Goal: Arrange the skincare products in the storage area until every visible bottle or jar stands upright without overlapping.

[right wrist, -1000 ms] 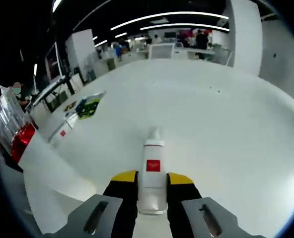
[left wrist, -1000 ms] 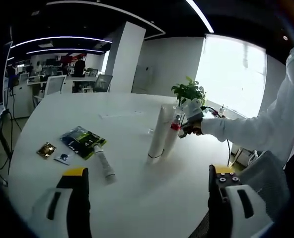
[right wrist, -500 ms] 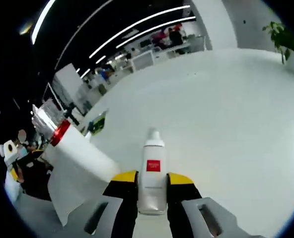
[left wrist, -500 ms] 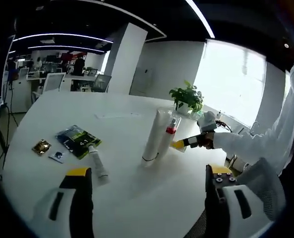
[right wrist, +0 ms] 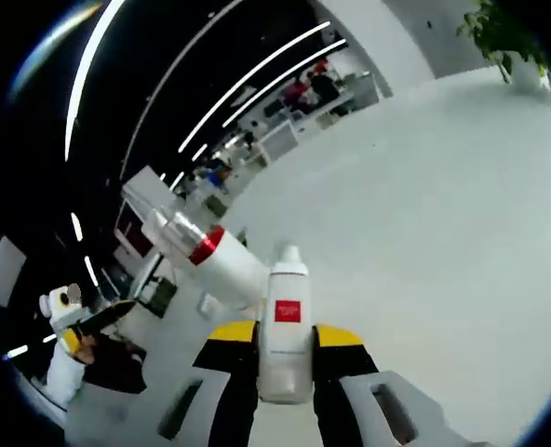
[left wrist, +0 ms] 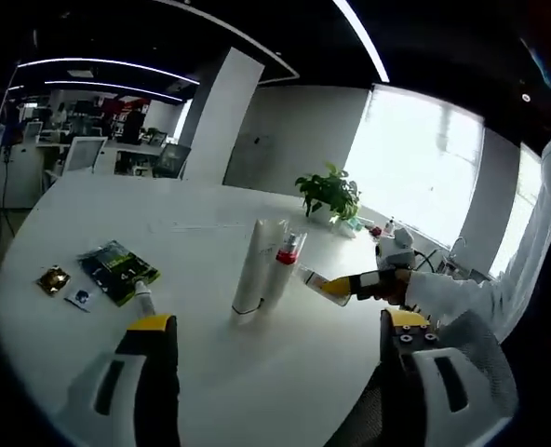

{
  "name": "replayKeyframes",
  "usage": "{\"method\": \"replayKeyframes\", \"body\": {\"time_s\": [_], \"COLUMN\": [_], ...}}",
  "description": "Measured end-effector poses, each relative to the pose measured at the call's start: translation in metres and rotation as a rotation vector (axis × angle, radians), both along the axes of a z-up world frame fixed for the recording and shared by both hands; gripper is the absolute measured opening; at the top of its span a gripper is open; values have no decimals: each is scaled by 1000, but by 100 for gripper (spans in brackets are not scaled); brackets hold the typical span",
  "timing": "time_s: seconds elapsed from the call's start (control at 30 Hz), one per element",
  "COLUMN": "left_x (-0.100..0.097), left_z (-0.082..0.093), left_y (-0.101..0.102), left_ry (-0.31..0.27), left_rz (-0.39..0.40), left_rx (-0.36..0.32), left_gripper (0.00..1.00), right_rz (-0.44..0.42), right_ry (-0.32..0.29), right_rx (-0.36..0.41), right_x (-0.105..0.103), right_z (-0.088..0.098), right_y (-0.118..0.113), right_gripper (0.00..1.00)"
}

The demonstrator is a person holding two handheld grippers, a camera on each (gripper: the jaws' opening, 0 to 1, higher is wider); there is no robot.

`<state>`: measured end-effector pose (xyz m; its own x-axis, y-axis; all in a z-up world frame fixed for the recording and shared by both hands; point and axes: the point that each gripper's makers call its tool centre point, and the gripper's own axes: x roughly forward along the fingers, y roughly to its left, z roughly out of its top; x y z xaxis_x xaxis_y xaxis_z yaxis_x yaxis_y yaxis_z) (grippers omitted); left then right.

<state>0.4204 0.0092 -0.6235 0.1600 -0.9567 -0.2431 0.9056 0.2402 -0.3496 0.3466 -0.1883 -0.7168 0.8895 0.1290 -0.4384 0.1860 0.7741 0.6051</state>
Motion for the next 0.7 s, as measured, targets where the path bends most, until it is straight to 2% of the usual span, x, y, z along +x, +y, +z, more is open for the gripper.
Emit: {"method": "replayKeyframes", "body": {"time_s": [0.17,0.3,0.4,0.47,0.57,0.63,0.7], "left_x": [-11,-22,-36,-51,-51,-48,-55], "left_z": [7,5,5,7,14,22,27], "left_y": [-10,-19,-27,-34,-44,-52,-63], "left_ry": [5,20,35,76,104,168,224], "left_rz": [-18,-46,-90,-148,-141,-130,-146], "left_rx": [-27,-24,-26,-37,-71,-120,-149], "left_gripper": [83,82,81,80,78,75,70], "right_rz": [-16,0,8,22,54,65,77], "right_ry": [-63,-69,-104,-116,-137,-160,-180], "right_rx": [49,14,27,18,-14,-24,-52], "right_x": [-12,-19,-22,-23,-24,-24,-23], "right_z": [18,26,36,41,52,60,68], "right_y": [12,22,33,41,53,58,62], "right_gripper": [13,13,13,13,13,13,13]}}
